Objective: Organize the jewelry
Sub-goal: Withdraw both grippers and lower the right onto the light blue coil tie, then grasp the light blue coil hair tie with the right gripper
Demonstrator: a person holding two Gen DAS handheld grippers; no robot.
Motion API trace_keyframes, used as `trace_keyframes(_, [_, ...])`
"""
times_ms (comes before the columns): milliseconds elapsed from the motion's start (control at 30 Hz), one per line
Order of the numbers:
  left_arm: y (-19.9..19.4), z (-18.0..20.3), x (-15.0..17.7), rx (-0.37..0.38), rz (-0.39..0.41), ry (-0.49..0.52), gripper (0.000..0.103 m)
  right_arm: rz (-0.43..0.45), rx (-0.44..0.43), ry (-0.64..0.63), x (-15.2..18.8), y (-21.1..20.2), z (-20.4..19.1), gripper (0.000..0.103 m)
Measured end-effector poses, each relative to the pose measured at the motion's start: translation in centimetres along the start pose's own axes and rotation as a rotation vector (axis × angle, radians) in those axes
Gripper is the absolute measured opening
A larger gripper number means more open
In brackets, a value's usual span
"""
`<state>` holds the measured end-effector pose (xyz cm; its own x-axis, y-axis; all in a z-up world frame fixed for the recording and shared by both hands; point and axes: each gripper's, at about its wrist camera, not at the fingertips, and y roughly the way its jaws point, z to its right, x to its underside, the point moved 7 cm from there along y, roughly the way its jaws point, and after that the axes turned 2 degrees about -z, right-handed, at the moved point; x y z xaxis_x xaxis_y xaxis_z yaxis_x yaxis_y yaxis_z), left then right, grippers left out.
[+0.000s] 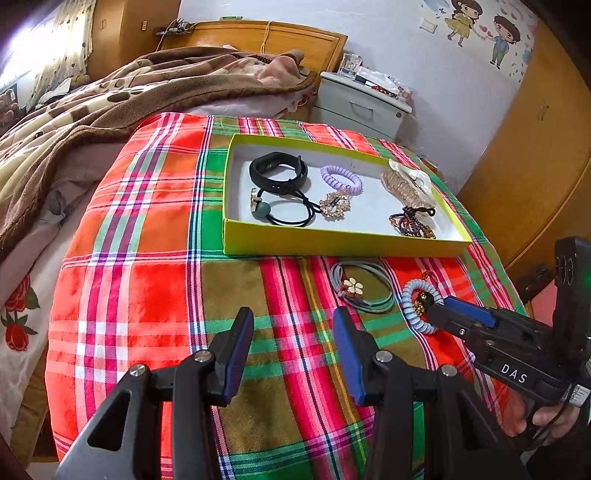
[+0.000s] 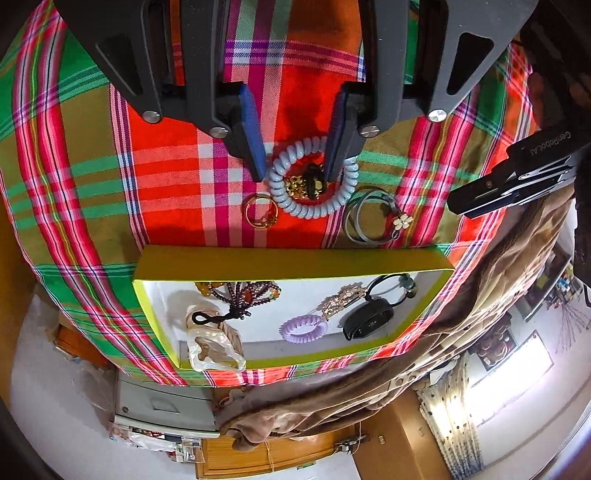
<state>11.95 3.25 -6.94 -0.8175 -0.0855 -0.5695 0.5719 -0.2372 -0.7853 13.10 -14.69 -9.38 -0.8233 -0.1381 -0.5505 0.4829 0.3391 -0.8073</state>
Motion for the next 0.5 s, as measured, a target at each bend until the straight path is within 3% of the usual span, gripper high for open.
trace_keyframes(300, [0.25,-0.07,0.09,-0.005,-0.011,0.003,0.046,0.014,-0.012,0.025,0.08,-0.28,0.49,0.011])
trace_keyframes(500, [0.38,-0.02,0.03,-0.012,-0.016,0.002,0.046,0.02,-0.017,0.017,0.19,-0.6,0.53,0.009])
